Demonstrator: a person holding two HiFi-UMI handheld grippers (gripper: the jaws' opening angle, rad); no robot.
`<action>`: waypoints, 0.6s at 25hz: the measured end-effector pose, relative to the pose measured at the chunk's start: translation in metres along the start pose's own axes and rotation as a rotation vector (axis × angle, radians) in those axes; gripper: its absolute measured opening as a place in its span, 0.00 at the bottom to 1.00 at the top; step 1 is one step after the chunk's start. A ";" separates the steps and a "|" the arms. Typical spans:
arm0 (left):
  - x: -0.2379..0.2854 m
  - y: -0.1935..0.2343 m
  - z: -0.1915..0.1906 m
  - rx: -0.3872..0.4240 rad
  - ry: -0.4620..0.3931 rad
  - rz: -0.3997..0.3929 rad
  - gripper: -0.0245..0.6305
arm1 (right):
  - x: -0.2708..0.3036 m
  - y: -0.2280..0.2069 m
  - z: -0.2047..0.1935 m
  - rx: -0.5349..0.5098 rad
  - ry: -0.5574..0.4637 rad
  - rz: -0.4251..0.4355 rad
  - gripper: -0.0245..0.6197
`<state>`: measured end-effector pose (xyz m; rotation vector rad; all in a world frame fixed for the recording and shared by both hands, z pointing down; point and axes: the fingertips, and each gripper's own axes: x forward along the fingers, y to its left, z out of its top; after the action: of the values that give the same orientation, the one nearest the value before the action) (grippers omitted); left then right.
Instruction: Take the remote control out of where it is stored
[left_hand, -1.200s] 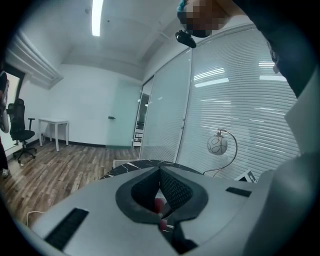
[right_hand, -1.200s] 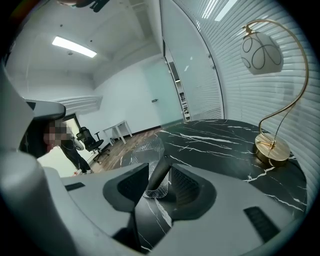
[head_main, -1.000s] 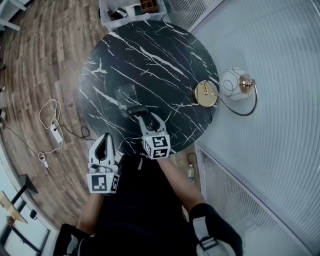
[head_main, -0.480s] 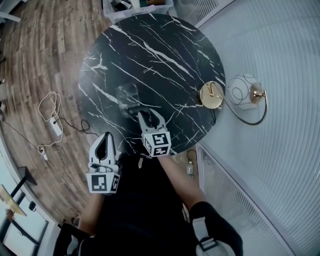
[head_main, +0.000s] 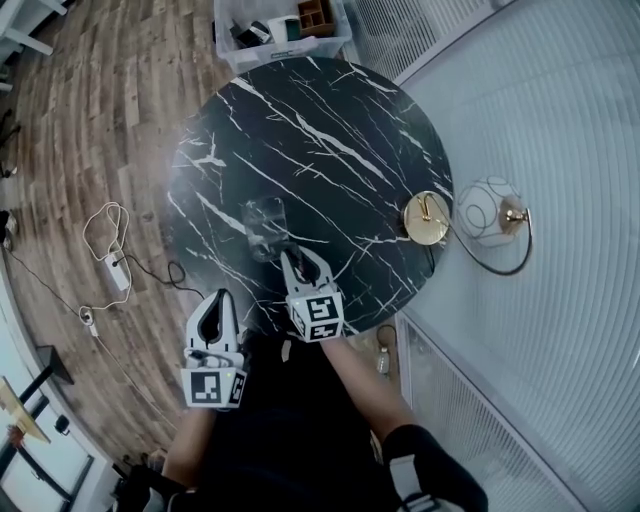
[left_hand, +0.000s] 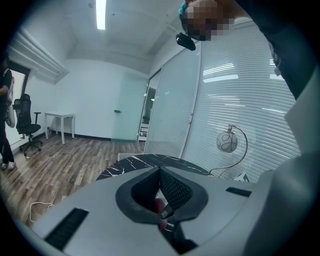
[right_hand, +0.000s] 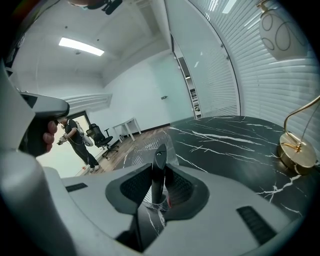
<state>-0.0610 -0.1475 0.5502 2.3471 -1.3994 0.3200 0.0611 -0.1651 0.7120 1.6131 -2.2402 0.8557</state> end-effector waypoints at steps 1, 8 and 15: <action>-0.002 0.000 0.001 0.000 -0.004 -0.001 0.05 | 0.000 0.002 0.000 -0.005 -0.002 0.000 0.17; -0.014 0.000 0.007 -0.009 -0.036 -0.002 0.05 | -0.005 0.007 0.013 -0.031 -0.018 -0.012 0.16; -0.036 0.002 0.017 -0.005 -0.071 0.002 0.05 | -0.018 0.020 0.027 -0.066 -0.045 -0.019 0.16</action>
<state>-0.0801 -0.1278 0.5218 2.3740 -1.4330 0.2358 0.0523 -0.1627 0.6747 1.6371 -2.2551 0.7390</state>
